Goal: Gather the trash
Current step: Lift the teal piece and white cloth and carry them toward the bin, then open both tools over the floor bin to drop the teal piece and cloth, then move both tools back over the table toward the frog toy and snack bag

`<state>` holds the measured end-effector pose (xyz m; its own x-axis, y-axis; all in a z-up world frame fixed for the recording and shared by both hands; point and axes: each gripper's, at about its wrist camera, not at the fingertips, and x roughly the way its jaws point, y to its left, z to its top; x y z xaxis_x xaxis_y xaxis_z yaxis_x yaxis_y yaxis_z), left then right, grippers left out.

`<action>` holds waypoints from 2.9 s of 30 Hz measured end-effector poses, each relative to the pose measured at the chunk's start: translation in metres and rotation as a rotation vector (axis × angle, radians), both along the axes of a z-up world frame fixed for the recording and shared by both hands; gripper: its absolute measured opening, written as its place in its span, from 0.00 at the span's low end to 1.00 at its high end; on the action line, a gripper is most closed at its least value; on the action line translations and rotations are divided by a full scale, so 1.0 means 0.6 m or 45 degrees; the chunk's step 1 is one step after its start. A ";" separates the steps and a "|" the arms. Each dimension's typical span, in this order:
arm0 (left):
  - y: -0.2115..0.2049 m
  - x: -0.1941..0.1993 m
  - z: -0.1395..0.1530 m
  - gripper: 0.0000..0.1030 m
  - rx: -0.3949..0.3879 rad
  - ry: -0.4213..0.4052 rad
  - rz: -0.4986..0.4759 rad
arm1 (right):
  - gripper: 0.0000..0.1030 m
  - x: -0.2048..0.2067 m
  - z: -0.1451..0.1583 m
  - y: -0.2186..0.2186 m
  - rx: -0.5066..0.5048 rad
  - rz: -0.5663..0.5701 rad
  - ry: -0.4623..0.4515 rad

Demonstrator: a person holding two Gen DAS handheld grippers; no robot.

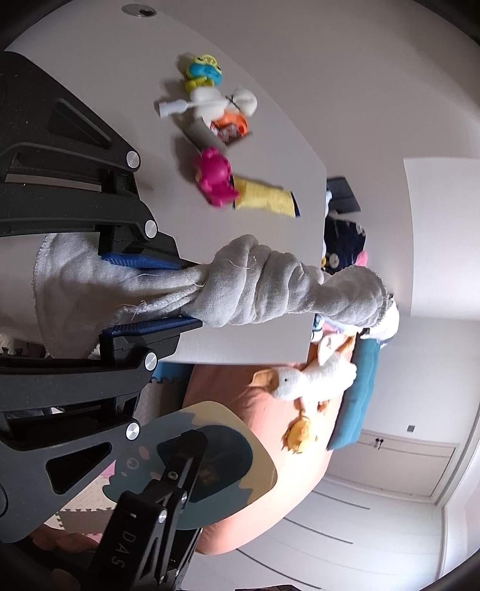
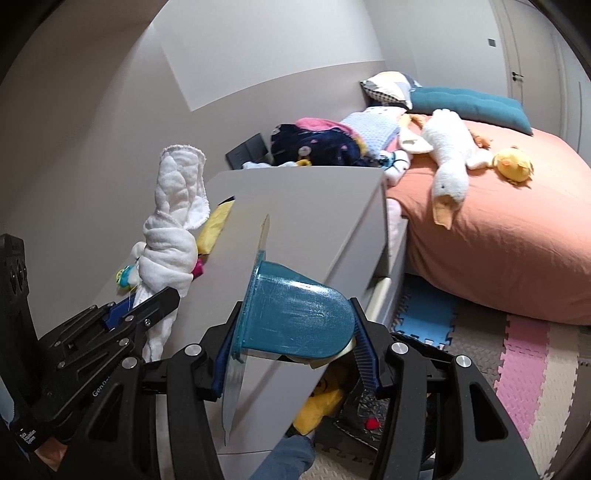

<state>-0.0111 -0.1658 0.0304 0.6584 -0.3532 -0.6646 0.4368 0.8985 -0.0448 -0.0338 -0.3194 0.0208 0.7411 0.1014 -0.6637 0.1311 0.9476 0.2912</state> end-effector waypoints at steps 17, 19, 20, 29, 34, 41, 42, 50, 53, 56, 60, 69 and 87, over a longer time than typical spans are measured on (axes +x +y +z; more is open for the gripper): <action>-0.124 -0.030 -0.022 0.22 0.038 0.034 -0.199 | 0.54 -0.065 -0.006 -0.116 0.019 -0.204 -0.007; -0.142 -0.034 -0.026 0.22 0.045 0.039 -0.230 | 0.54 -0.073 -0.007 -0.127 0.020 -0.228 -0.004; -0.149 -0.036 -0.027 0.23 0.047 0.041 -0.241 | 0.54 -0.077 -0.008 -0.134 0.021 -0.239 -0.002; -0.200 -0.038 -0.049 0.25 0.066 0.084 -0.327 | 0.54 -0.094 -0.019 -0.184 0.014 -0.306 0.042; -0.221 -0.037 -0.067 0.89 0.170 0.061 -0.339 | 0.79 -0.100 -0.025 -0.205 -0.039 -0.425 0.065; -0.206 -0.030 -0.073 0.89 0.178 0.085 -0.311 | 0.79 -0.108 -0.029 -0.224 -0.023 -0.475 0.062; -0.204 -0.029 -0.073 0.89 0.175 0.087 -0.304 | 0.79 -0.107 -0.030 -0.226 -0.020 -0.473 0.063; -0.187 -0.019 -0.073 0.89 0.173 0.087 -0.264 | 0.79 -0.089 -0.034 -0.212 -0.021 -0.432 0.079; -0.178 -0.016 -0.074 0.89 0.168 0.093 -0.246 | 0.79 -0.080 -0.036 -0.203 -0.021 -0.415 0.079; -0.166 -0.012 -0.075 0.89 0.167 0.095 -0.227 | 0.79 -0.071 -0.038 -0.194 -0.020 -0.398 0.083; -0.147 -0.002 -0.074 0.90 0.162 0.099 -0.198 | 0.79 -0.055 -0.042 -0.176 -0.017 -0.364 0.091; -0.089 0.015 -0.061 0.91 0.154 0.078 -0.115 | 0.79 -0.013 -0.040 -0.118 -0.016 -0.261 0.072; 0.065 0.052 -0.042 0.92 0.122 0.056 0.122 | 0.79 0.069 -0.027 0.007 -0.024 -0.054 0.060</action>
<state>0.0200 -0.1265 0.0053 0.6555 -0.2233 -0.7214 0.3479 0.9372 0.0260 0.0074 -0.3152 0.0045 0.7122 0.0579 -0.6996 0.1845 0.9461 0.2661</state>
